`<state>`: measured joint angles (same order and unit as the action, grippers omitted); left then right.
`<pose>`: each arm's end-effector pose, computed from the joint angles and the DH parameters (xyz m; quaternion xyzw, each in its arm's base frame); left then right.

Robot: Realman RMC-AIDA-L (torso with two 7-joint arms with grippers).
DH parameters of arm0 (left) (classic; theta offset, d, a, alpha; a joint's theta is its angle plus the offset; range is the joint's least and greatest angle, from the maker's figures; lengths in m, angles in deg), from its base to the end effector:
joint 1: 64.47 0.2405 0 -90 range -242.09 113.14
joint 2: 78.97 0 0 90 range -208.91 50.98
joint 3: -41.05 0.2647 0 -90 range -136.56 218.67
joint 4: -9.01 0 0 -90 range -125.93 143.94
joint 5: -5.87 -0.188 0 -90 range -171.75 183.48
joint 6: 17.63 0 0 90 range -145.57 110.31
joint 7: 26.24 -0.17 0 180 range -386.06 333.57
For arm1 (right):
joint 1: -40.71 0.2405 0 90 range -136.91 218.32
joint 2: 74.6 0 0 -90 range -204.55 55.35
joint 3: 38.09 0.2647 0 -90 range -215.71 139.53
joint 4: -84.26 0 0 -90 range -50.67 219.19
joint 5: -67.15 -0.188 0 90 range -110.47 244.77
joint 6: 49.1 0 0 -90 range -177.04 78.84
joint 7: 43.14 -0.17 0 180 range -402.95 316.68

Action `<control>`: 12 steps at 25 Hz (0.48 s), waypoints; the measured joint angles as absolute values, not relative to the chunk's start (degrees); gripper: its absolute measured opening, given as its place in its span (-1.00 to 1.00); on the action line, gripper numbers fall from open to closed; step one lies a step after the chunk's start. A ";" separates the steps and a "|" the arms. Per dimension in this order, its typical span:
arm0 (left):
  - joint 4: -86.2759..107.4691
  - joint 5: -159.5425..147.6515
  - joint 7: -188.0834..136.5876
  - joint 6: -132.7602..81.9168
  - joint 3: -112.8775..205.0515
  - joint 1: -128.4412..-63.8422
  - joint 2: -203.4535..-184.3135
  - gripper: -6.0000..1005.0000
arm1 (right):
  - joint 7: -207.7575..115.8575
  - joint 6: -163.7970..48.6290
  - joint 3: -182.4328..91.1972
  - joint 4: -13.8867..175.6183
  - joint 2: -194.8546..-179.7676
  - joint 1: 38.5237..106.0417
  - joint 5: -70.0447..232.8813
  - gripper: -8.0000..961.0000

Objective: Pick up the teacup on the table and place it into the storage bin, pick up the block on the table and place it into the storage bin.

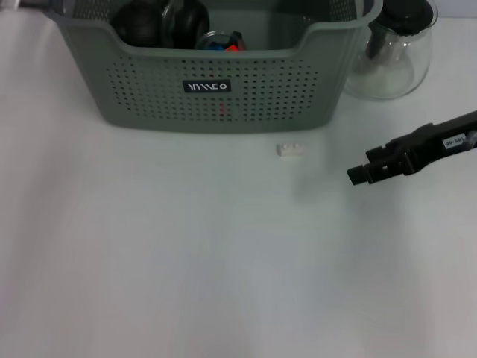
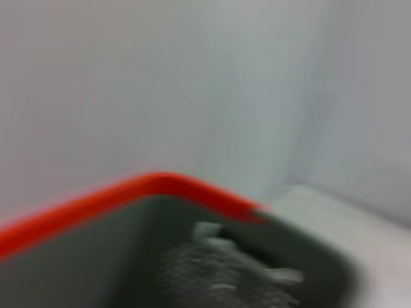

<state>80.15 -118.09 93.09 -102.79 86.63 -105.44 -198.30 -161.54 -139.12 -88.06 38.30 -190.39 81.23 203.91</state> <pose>-0.1410 0.4048 0.0456 -0.9325 -0.2322 -0.1683 0.2194 0.2394 0.3525 -0.0221 -0.9248 0.3762 0.0001 0.0572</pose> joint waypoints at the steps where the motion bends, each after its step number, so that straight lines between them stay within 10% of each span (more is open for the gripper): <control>1: 80.73 -114.52 89.54 -107.67 85.75 -103.68 -198.40 0.74 | -161.56 -139.57 -88.05 38.27 -190.33 81.22 203.93 0.55; 12: 74.42 -106.78 57.71 -132.34 78.91 -89.88 -201.75 0.87 | -175.76 -140.95 -89.33 37.84 -191.11 83.52 207.52 0.56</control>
<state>74.42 -106.78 57.71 -132.34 78.91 -89.88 -201.75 -175.76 -140.95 -89.33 37.84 -191.11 83.52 207.52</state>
